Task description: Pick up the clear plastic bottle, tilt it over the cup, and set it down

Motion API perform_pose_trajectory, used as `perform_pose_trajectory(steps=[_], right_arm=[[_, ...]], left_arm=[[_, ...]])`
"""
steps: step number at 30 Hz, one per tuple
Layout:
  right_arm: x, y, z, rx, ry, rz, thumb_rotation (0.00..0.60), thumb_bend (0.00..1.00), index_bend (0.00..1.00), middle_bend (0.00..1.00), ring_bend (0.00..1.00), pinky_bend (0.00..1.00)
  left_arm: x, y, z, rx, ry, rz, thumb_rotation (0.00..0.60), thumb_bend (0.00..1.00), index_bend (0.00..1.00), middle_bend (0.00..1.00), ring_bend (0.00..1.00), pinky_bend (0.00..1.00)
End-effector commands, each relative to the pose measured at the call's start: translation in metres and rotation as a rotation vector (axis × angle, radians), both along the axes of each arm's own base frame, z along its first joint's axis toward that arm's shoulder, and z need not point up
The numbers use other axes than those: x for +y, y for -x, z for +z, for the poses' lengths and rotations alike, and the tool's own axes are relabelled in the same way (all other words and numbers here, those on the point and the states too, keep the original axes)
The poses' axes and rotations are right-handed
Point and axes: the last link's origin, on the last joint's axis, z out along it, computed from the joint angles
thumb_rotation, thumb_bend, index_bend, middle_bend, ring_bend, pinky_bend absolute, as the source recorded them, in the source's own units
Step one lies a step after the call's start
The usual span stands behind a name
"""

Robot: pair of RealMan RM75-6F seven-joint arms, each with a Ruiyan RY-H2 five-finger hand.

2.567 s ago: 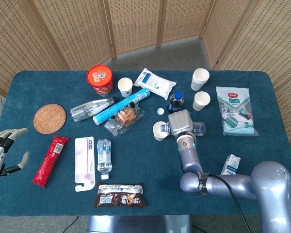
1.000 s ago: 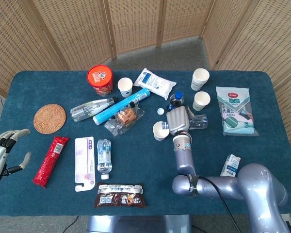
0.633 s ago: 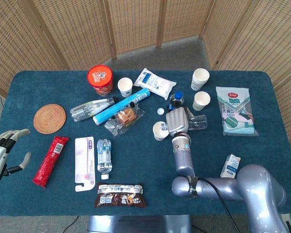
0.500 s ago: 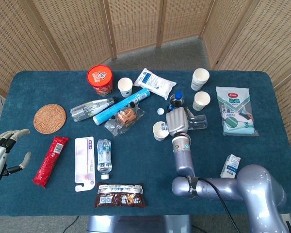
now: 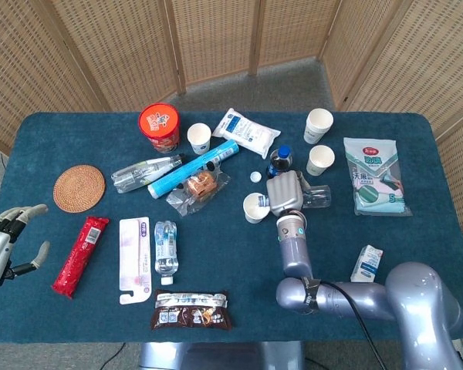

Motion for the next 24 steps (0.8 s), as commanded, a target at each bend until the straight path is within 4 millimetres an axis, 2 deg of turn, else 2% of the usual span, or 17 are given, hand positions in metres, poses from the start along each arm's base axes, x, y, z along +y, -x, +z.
perform_pose_trajectory(steps=[1, 8, 11, 17, 24], right_arm=[[0.000, 0.002, 0.003, -0.029, -0.004, -0.015, 0.600, 0.27, 0.64, 0.66, 0.62, 0.64], [-0.003, 0.005, 0.015, -0.169, -0.020, -0.076, 0.600, 0.27, 0.64, 0.66, 0.62, 0.63], [-0.001, 0.004, 0.021, -0.339, -0.056, -0.151, 0.600, 0.27, 0.64, 0.66, 0.62, 0.63], [-0.003, 0.011, 0.050, -0.569, -0.061, -0.203, 0.600, 0.27, 0.65, 0.66, 0.62, 0.63], [-0.005, 0.033, 0.091, -0.879, -0.017, -0.267, 0.600, 0.27, 0.65, 0.66, 0.62, 0.60]], left_arm=[[0.000, -0.002, 0.000, 0.002, 0.001, -0.003, 0.316, 0.49, 0.14, 0.26, 0.22, 0.18], [-0.001, -0.006, 0.000, 0.006, 0.000, -0.006, 0.318, 0.49, 0.14, 0.26, 0.22, 0.18], [0.000, -0.008, 0.001, 0.008, 0.000, -0.006, 0.323, 0.49, 0.14, 0.26, 0.22, 0.18], [0.000, -0.013, 0.001, 0.014, 0.001, -0.009, 0.318, 0.49, 0.14, 0.26, 0.22, 0.18], [0.000, -0.014, -0.002, 0.007, 0.018, 0.011, 0.320, 0.49, 0.14, 0.26, 0.22, 0.18]])
